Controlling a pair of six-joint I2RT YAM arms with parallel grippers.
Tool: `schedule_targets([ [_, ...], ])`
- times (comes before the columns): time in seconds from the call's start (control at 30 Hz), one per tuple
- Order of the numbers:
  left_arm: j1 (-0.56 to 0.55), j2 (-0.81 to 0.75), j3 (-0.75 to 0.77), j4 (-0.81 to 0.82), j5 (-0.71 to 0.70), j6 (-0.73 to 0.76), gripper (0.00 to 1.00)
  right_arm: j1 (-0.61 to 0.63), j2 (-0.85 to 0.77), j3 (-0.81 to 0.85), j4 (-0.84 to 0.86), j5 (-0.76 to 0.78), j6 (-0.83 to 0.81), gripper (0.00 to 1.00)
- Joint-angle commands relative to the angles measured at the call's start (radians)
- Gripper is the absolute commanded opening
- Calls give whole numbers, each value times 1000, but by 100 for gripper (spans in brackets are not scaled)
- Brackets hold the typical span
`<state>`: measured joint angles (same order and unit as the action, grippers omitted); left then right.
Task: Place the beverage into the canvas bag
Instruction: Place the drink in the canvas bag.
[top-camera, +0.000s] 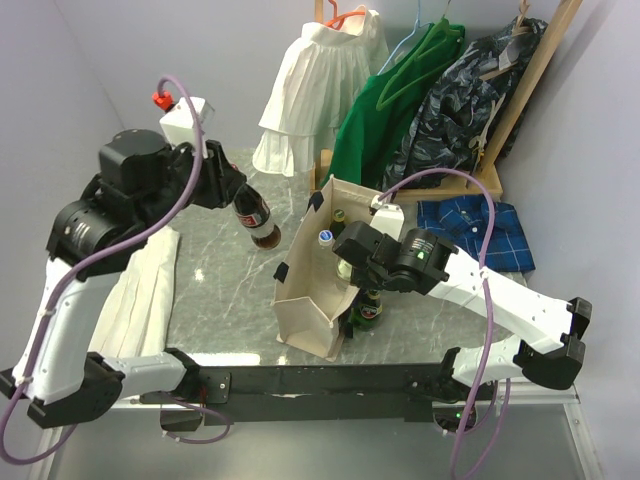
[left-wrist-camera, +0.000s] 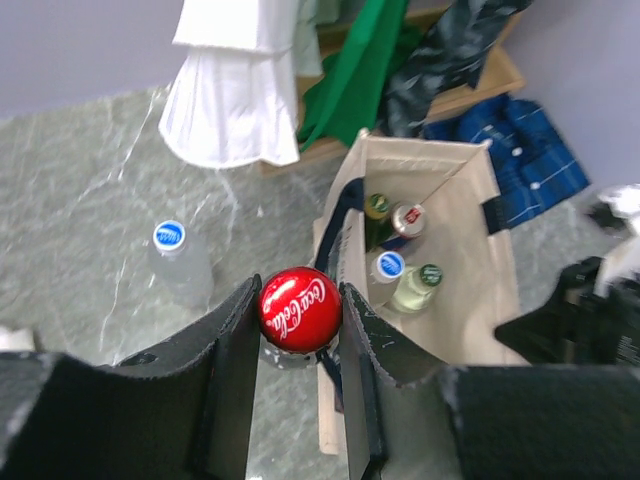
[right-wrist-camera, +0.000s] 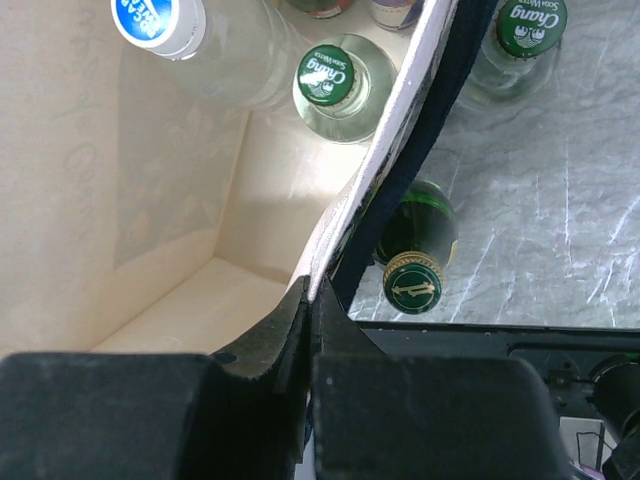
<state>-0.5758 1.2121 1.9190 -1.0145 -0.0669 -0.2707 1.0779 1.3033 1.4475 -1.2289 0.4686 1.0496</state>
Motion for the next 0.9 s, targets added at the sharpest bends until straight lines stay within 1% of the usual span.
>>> schedule_targets([
  [0.0,-4,-62,49,249,58,27,1,8,-4,-4,22,13,7,0],
  [0.47,-6,-23,146,278,174,18,1,8,-4,-25,42,10,4,0],
  [0.87,-25,26,227,317,288,-33,1,8,-18,-50,57,13,12,0],
])
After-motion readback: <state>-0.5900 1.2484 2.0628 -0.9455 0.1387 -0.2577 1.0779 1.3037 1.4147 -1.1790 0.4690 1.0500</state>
